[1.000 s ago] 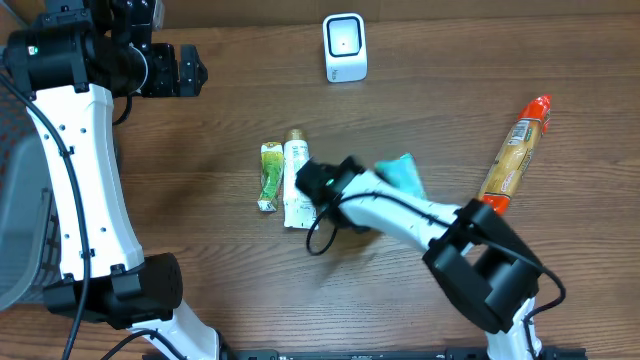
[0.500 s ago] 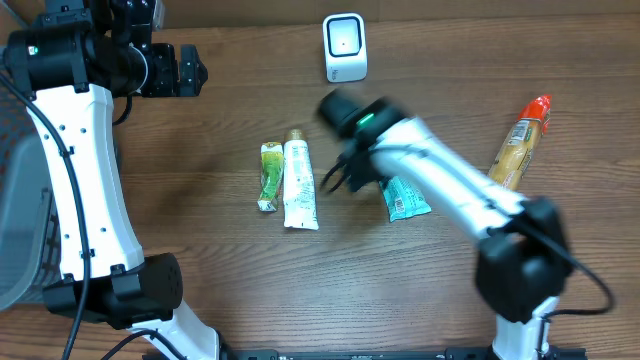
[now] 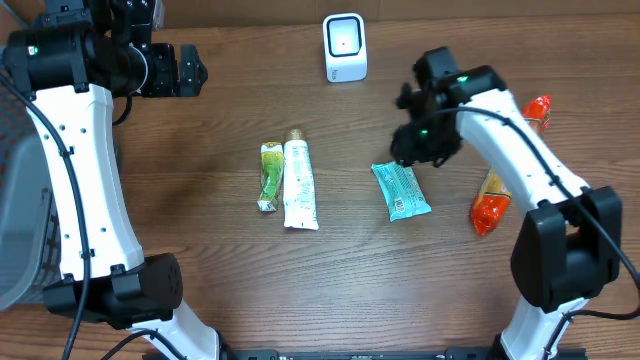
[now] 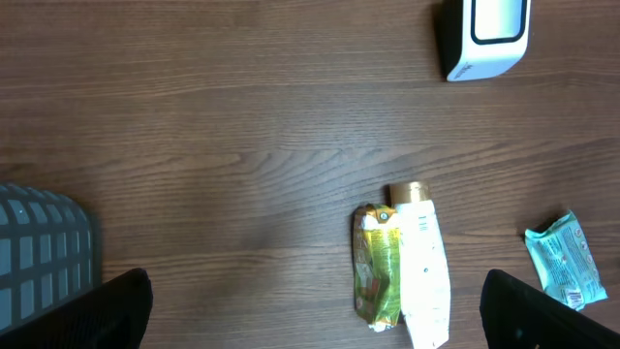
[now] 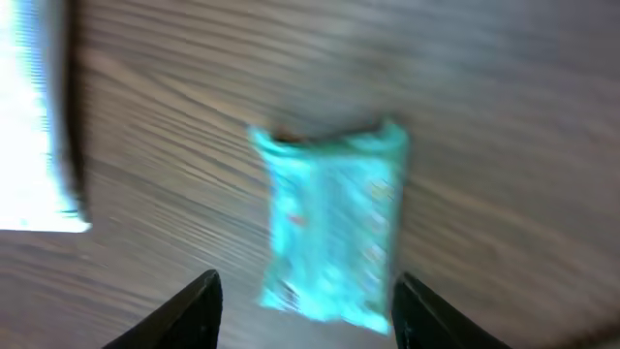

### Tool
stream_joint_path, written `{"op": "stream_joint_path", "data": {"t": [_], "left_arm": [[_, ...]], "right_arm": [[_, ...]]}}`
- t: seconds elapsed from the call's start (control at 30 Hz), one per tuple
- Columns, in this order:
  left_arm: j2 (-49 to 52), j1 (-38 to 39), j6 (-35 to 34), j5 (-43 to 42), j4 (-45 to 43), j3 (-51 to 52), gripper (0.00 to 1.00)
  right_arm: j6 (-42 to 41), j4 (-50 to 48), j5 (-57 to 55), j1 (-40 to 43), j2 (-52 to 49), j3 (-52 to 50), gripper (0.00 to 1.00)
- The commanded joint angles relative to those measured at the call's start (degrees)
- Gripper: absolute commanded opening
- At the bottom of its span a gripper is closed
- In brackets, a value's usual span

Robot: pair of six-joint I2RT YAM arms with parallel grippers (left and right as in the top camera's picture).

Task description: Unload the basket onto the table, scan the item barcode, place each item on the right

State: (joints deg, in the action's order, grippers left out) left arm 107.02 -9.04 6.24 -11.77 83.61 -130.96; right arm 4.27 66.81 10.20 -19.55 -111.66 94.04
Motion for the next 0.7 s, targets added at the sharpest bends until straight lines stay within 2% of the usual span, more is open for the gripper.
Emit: {"op": "stream_joint_path", "data": {"t": [0.0,0.27,0.3,0.67], "left_arm": [[-0.52,0.07,1.07,-0.04,0.00,-0.35,1.00],[-0.52,0.07,1.07,-0.07,0.00,-0.35,0.99],[-0.52,0.07,1.07,-0.04,0.00,-0.35,1.00],[-0.52,0.07,1.07,-0.07,0.00,-0.35,1.00]], "right_arm": [[3.39,-2.47,3.48,-3.67,0.13,-0.87,0.56],[4.15,-6.97,4.28,-8.90,-4.50,-4.09,0.55],[4.15,-7.32,4.52,-9.11,-6.25,-4.09,0.51],[3.50,-9.73,0.98,-6.01,-9.25,-4.09,0.51]]}}
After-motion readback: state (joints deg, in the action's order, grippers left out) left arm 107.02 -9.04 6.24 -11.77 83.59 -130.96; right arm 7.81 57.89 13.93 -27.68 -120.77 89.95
